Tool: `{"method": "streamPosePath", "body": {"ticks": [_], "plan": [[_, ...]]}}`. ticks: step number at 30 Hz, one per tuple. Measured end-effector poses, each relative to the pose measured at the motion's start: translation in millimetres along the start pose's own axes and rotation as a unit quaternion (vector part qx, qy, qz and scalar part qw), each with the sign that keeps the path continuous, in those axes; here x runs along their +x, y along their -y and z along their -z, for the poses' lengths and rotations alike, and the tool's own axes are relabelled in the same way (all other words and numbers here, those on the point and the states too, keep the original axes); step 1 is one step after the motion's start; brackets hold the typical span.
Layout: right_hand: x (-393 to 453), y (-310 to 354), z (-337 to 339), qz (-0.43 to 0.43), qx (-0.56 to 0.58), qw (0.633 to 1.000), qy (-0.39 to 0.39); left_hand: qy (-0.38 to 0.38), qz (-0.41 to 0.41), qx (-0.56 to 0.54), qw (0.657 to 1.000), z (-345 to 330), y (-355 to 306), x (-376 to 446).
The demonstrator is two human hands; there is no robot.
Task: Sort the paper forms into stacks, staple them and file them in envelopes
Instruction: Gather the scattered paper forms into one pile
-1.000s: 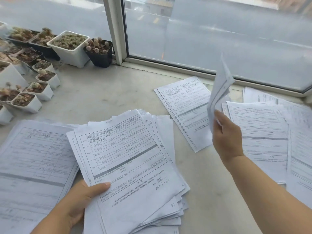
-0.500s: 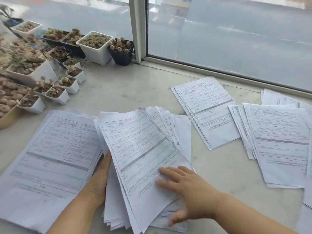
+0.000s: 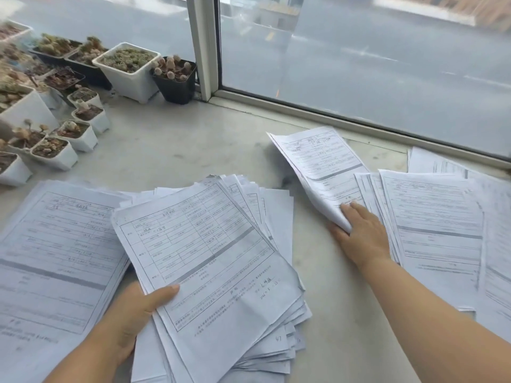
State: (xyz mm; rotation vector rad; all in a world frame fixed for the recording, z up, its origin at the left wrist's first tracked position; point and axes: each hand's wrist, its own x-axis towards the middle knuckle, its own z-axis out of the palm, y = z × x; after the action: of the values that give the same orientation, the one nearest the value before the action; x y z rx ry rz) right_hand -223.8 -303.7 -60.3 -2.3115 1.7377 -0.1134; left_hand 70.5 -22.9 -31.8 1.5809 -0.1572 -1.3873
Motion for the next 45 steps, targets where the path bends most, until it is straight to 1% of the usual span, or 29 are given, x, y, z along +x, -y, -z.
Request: {"method": "streamPosePath", "body": {"ticks": [2, 4, 5, 6, 8, 10, 12, 14, 16, 17, 18, 19, 20, 21, 23, 24, 25, 26, 27, 28, 29, 30, 31, 33, 35, 37, 39, 42, 45], "plan": [[8, 4, 11, 0.001, 0.033, 0.999, -0.031, -0.005, -0.008, -0.003, 1.0, -1, -3, 1], [6, 18, 28, -0.031, 0.108, 0.993, -0.036, -0.016, -0.013, -0.019, 1.0, -2, -4, 2], [-1, 30, 36, -0.019, 0.138, 0.989, -0.056, -0.021, -0.01, -0.026, 0.999, -3, -5, 3], [-12, 46, 44, 0.021, 0.15, 0.984, -0.089, -0.029, -0.007, -0.032, 0.999, -5, -6, 1], [-46, 80, 54, 0.139, 0.144, 0.969, -0.147, -0.038, 0.004, -0.059, 0.998, -7, -10, -1], [-85, 109, 50, 0.253, 0.122, 0.948, -0.151, -0.04, 0.021, -0.084, 0.995, -7, -13, -2], [-121, 130, 31, 0.329, 0.088, 0.935, -0.096, -0.024, 0.034, -0.106, 0.994, -3, -14, -2], [-152, 146, 4, 0.37, 0.055, 0.926, 0.042, 0.006, 0.03, -0.119, 0.992, 0, -13, 0], [-176, 156, -20, 0.388, 0.018, 0.903, 0.185, 0.022, 0.038, -0.124, 0.991, 0, -11, -1], [-182, 157, -24, 0.392, -0.001, 0.892, 0.223, 0.018, 0.044, -0.111, 0.993, -2, -11, -1], [-184, 156, -17, 0.392, -0.015, 0.889, 0.237, 0.006, 0.044, -0.087, 0.995, -3, -10, -2], [-182, 153, -8, 0.381, 0.004, 0.891, 0.249, -0.013, 0.04, -0.052, 0.998, -2, -7, -1], [-174, 147, 1, 0.336, 0.052, 0.905, 0.255, -0.027, 0.034, -0.026, 0.999, -2, -5, -2], [-165, 138, 11, 0.251, 0.108, 0.928, 0.252, -0.037, 0.022, -0.009, 0.999, -3, -5, -4], [-138, 119, 25, 0.082, 0.195, 0.965, 0.156, -0.044, -0.026, 0.006, 0.999, -5, -9, -11], [-123, 111, 34, -0.001, 0.247, 0.962, 0.116, -0.038, -0.054, 0.008, 0.998, -6, -13, -17], [-111, 106, 43, -0.076, 0.314, 0.938, 0.128, -0.028, -0.08, 0.006, 0.996, -8, -19, -23], [-103, 103, 51, -0.117, 0.386, 0.9, 0.167, -0.016, -0.101, 0.006, 0.995, -9, -24, -28], [-97, 99, 56, -0.113, 0.463, 0.852, 0.215, -0.005, -0.118, 0.007, 0.993, -11, -32, -34], [-91, 98, 62, -0.099, 0.522, 0.812, 0.242, 0.008, -0.139, 0.011, 0.99, -13, -41, -40], [-86, 101, 71, -0.083, 0.559, 0.786, 0.25, 0.021, -0.163, 0.015, 0.986, -16, -52, -46], [-84, 105, 82, -0.064, 0.592, 0.768, 0.238, 0.041, -0.189, 0.024, 0.981, -21, -64, -52], [-84, 108, 92, -0.049, 0.62, 0.756, 0.204, 0.055, -0.216, 0.04, 0.974, -26, -76, -59], [-85, 111, 115, -0.015, 0.669, 0.734, 0.114, 0.06, -0.276, 0.083, 0.956, -37, -101, -69], [-89, 111, 135, 0.038, 0.681, 0.73, 0.039, 0.027, -0.321, 0.113, 0.94, -45, -120, -70], [-94, 112, 146, 0.075, 0.667, 0.741, 0.001, 0.006, -0.344, 0.127, 0.93, -52, -130, -63], [-99, 115, 139, 0.078, 0.644, 0.761, -0.001, -0.003, -0.358, 0.135, 0.924, -59, -130, -52], [-105, 122, 115, 0.05, 0.614, 0.788, 0.001, -0.007, -0.344, 0.123, 0.931, -64, -118, -38], [-108, 122, 98, 0.023, 0.605, 0.796, -0.004, -0.011, -0.333, 0.102, 0.937, -66, -111, -29]]}}
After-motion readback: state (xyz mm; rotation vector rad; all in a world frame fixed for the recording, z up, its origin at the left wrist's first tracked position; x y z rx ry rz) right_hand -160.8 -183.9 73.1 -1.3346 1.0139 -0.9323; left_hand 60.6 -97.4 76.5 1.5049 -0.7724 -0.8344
